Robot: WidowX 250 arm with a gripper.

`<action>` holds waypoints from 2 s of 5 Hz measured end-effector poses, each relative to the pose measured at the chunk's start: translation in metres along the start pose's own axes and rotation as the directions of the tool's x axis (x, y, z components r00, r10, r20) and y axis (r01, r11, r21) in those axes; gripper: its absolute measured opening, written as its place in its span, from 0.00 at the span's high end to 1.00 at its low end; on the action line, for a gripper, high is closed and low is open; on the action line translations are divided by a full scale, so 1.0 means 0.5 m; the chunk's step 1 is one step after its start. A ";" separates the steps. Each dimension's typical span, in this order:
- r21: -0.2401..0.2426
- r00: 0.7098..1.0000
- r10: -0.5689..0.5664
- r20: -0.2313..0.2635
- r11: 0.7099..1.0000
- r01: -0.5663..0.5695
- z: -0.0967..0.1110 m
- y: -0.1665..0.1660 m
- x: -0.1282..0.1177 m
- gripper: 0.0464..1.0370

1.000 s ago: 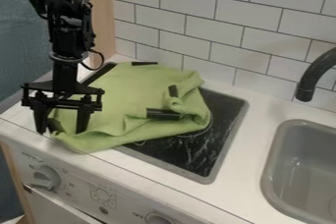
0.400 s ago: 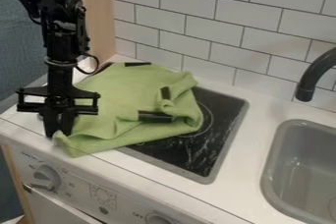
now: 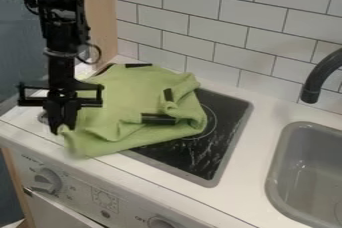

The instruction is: Fold the cloth from bottom left to top right

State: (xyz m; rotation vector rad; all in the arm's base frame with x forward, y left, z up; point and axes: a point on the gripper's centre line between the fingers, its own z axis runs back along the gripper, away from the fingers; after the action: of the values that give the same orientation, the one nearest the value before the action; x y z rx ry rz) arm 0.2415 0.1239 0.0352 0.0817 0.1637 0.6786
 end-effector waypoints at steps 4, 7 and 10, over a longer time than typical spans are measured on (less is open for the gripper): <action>-0.279 0.995 0.081 0.058 0.958 -0.062 0.164 -0.080 -0.007 0.98; -0.341 0.998 0.051 0.044 0.940 -0.033 0.133 -0.231 0.016 0.98; -0.261 0.997 -0.026 0.079 0.964 0.046 0.064 -0.337 0.006 0.98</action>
State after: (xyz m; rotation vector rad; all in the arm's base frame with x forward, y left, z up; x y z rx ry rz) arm 0.3537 -0.0057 0.0448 -0.1500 0.0025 0.6547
